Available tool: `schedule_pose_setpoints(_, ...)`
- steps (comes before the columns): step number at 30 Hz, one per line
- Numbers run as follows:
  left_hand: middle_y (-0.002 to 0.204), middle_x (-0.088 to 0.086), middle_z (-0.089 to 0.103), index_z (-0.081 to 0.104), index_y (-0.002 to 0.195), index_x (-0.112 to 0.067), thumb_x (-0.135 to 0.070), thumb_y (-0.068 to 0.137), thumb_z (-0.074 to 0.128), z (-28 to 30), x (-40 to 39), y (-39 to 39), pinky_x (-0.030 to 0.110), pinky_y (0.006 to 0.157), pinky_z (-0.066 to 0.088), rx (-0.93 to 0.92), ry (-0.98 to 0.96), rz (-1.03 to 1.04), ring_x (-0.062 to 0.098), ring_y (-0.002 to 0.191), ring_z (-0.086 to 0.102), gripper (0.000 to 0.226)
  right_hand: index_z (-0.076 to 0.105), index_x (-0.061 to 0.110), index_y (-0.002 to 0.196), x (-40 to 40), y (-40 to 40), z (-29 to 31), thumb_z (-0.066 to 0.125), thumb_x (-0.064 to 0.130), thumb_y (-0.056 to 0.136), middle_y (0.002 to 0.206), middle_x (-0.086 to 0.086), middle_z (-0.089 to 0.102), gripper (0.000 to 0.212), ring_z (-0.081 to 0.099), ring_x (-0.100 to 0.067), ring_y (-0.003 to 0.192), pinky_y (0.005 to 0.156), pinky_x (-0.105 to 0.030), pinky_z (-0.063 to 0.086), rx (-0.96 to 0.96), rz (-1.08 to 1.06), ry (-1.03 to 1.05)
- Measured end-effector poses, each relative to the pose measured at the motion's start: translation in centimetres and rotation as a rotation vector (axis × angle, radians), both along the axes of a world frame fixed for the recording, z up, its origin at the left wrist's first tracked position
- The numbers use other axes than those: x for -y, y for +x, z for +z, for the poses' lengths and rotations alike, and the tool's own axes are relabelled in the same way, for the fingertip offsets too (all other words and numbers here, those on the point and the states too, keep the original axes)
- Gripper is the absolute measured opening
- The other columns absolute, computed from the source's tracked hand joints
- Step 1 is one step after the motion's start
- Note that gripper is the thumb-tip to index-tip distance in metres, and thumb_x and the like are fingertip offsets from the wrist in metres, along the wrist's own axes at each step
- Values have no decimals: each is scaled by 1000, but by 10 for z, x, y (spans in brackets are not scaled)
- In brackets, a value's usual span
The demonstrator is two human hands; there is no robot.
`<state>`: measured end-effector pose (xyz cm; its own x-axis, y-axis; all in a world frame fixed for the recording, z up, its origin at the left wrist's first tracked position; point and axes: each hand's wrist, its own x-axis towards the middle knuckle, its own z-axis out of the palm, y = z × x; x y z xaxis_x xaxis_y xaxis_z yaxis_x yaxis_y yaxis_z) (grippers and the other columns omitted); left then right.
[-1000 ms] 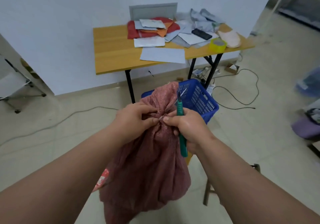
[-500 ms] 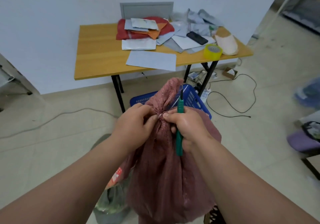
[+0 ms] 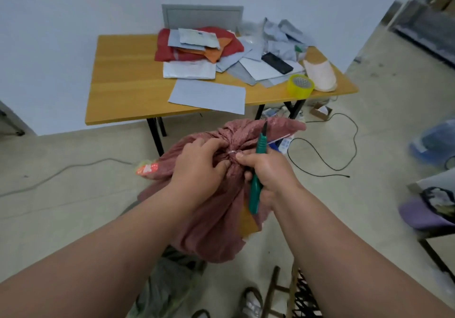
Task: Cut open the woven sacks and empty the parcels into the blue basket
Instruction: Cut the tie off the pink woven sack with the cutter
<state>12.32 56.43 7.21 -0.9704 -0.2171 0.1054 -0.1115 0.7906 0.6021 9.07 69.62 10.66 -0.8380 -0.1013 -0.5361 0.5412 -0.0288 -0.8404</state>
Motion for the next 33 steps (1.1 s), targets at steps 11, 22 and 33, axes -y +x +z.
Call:
schedule_pose_setpoints(11, 139, -9, 53, 47, 136, -34, -44, 93, 52, 4, -8, -41, 46, 107, 37, 205, 156, -5, 15, 128, 49, 45, 60, 10, 78, -9, -50, -4, 67, 1, 87, 69, -4, 58, 14, 46, -10, 47, 39, -20, 39, 21, 74, 27)
schedule_pose_setpoints(22, 89, -5, 61, 64, 114, -20, -21, 88, 65, -30, -113, -77, 23, 73, 40, 381, 257, 233, 14, 88, 58, 26, 61, 12, 76, -112, -108, -55, 66, 2, 86, 66, -4, 57, 15, 45, -12, 49, 47, -24, 40, 95, 410, 123)
schedule_pose_setpoints(33, 104, -5, 67, 61, 115, -23, -35, 78, 75, -86, -176, -48, 26, 84, 48, 633, 174, 162, 14, 98, 63, 41, 63, 14, 80, -183, -88, -126, 68, 8, 85, 70, -1, 59, 9, 49, -12, 50, 55, -27, 44, 15, 653, 311)
